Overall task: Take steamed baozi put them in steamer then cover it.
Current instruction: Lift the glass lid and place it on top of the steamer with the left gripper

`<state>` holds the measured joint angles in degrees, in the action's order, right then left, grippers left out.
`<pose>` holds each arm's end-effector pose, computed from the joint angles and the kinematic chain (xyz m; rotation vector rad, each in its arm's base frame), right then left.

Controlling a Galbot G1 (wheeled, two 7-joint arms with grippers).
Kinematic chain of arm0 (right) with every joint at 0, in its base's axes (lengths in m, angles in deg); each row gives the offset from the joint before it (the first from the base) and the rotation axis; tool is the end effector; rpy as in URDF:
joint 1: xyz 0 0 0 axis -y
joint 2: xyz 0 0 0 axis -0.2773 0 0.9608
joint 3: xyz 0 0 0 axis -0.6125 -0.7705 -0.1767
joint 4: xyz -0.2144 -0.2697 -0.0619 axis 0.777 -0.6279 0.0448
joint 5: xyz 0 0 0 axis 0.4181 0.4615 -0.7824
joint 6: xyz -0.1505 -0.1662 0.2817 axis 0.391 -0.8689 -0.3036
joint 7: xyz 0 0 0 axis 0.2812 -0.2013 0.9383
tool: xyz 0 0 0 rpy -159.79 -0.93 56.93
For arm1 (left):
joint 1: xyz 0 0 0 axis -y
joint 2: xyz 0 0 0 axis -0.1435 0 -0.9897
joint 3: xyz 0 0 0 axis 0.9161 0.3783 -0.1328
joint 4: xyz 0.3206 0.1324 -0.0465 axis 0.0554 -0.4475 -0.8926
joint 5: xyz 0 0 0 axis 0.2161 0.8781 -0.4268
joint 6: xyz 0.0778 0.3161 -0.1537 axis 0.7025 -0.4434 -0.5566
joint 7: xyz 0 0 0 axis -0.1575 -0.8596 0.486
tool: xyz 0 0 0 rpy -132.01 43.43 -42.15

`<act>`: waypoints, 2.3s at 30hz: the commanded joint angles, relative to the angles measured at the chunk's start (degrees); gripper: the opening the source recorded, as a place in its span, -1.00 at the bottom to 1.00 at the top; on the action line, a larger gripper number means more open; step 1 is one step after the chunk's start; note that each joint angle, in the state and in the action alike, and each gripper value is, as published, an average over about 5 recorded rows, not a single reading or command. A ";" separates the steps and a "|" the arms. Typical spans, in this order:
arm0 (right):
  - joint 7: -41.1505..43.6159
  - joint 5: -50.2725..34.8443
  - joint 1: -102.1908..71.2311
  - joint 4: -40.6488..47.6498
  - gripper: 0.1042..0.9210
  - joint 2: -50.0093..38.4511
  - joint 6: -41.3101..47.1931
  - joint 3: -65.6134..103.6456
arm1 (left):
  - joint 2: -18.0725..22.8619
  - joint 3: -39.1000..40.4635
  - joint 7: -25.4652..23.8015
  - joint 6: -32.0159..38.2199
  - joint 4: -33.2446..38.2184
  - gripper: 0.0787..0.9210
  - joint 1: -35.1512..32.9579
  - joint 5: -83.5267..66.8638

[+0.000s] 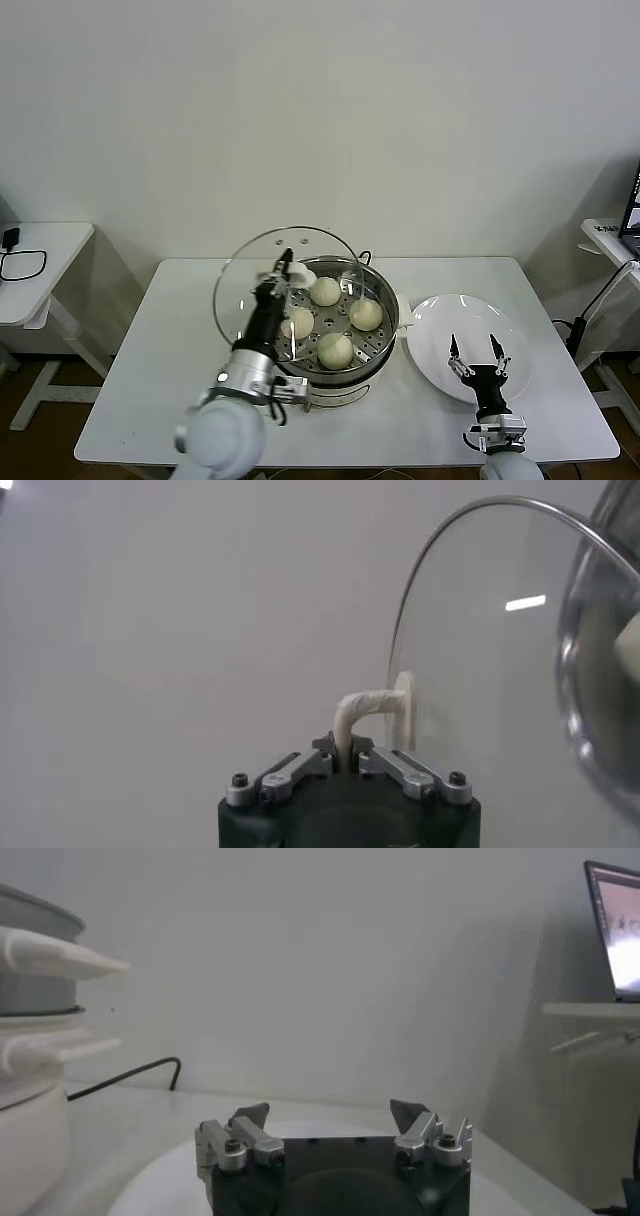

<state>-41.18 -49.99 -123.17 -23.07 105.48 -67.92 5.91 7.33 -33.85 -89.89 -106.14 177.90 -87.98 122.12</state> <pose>0.2364 -0.1334 -0.4486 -0.1488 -3.1321 0.1783 0.2448 -0.0938 -0.2075 0.1093 2.1876 1.9027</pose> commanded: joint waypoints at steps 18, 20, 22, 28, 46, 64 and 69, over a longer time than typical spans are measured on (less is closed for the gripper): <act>0.03 0.47 1.01 1.39 0.76 1.70 0.03 0.16 | 12.24 11.26 -9.00 -6.94 -14.10 -0.73 5.95 17.16; 0.03 0.48 1.07 1.46 0.76 1.74 0.03 0.15 | 12.35 11.25 -8.79 -6.92 -14.33 -0.73 5.94 17.14; 0.02 0.48 1.16 1.50 0.76 1.75 0.03 0.16 | 12.51 11.18 -8.60 -6.91 -14.67 -0.73 6.00 17.13; 0.00 0.47 1.39 1.59 0.76 1.70 0.06 0.16 | 12.97 10.61 -8.02 -6.92 -16.16 -0.73 6.30 17.02; -0.02 0.44 1.83 1.72 0.76 1.57 0.10 0.00 | 12.91 9.75 -6.00 -6.92 -18.12 -0.73 6.03 16.89; -0.03 0.35 2.23 1.73 0.76 1.60 0.14 -0.16 | 13.03 9.24 -5.13 -6.15 -19.04 -0.73 5.47 17.50; -0.05 0.32 2.37 1.72 0.76 1.51 0.18 -0.18 | 13.10 9.32 -4.92 -5.95 -19.28 -0.73 5.12 17.48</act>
<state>-41.18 -49.63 -120.87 -21.30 107.02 -67.77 5.76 20.33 -24.60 -95.08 -112.29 159.02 -82.62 139.48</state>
